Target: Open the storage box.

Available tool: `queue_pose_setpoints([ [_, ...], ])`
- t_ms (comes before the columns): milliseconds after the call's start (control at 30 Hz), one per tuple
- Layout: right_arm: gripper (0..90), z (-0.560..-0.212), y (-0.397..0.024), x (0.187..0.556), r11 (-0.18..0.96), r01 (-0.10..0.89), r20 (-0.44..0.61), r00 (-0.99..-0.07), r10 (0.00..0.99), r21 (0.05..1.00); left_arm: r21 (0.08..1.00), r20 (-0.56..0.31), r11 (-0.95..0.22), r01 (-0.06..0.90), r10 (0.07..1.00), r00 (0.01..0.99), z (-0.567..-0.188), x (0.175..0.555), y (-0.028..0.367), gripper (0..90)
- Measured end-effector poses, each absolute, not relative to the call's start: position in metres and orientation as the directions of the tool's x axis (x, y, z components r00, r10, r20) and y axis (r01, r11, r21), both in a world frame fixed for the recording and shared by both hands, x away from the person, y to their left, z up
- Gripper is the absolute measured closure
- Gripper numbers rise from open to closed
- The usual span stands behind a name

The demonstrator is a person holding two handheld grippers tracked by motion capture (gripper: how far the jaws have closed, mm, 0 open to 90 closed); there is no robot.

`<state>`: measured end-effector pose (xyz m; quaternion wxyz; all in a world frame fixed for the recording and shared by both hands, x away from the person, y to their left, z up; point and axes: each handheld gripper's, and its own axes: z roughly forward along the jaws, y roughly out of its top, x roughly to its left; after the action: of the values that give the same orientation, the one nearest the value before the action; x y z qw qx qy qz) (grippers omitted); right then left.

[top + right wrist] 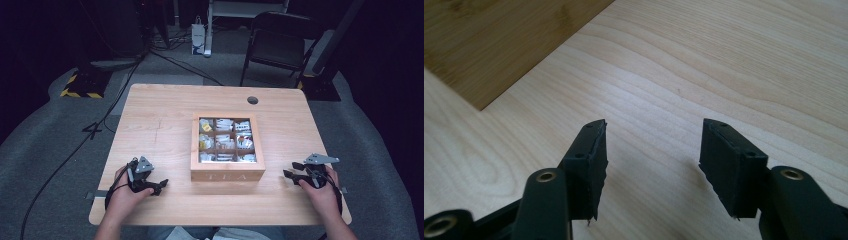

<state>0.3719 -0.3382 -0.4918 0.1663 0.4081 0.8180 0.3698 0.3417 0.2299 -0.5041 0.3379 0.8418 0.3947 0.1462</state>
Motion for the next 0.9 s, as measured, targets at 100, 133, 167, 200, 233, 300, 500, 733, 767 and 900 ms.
queue_pose_setpoints([
  [100,49.2,-0.489,-0.339,0.367,0.376,0.560,0.055,-0.605,0.794,0.738,0.684,-0.021,-0.460,0.566,0.763,0.646,-0.504,0.342,0.230,12.0],
  [133,52.3,-0.487,-0.341,0.363,0.361,0.571,0.085,-0.608,0.789,0.737,0.685,-0.018,-0.462,0.563,0.762,0.647,-0.504,0.342,0.230,12.0],
  [167,55.8,-0.485,-0.342,0.361,0.356,0.577,0.100,-0.612,0.785,0.736,0.685,-0.017,-0.463,0.563,0.762,0.647,-0.504,0.342,0.230,12.0],
  [200,55.8,-0.485,-0.342,0.361,0.356,0.577,0.100,-0.612,0.785,0.736,0.685,-0.017,-0.463,0.563,0.762,0.647,-0.504,0.342,0.230,12.0],
  [233,59.4,-0.484,-0.342,0.359,0.352,0.576,0.116,-0.622,0.774,0.737,0.685,-0.016,-0.462,0.563,0.763,0.646,-0.504,0.342,0.230,12.0],
  [300,63.9,-0.481,-0.342,0.356,0.355,0.567,0.120,-0.634,0.764,0.743,0.685,-0.016,-0.462,0.564,0.764,0.645,-0.504,0.342,0.230,12.0],
  [500,87.6,-0.468,-0.339,0.346,0.375,0.538,0.118,-0.674,0.729,0.755,0.687,-0.011,-0.461,0.562,0.767,0.642,-0.504,0.343,0.230,11.9],
  [733,90.0,-0.452,-0.323,0.337,0.386,0.499,0.131,-0.725,0.676,0.776,0.686,-0.014,-0.460,0.563,0.766,0.643,-0.504,0.344,0.229,11.8],
  [767,90.0,-0.452,-0.323,0.337,0.386,0.499,0.131,-0.725,0.676,0.776,0.686,-0.014,-0.460,0.563,0.766,0.643,-0.504,0.344,0.229,11.8],
  [900,89.9,-0.446,-0.306,0.340,0.402,0.478,0.131,-0.755,0.643,0.781,0.682,-0.015,-0.461,0.567,0.767,0.641,-0.504,0.344,0.229,11.8],
])
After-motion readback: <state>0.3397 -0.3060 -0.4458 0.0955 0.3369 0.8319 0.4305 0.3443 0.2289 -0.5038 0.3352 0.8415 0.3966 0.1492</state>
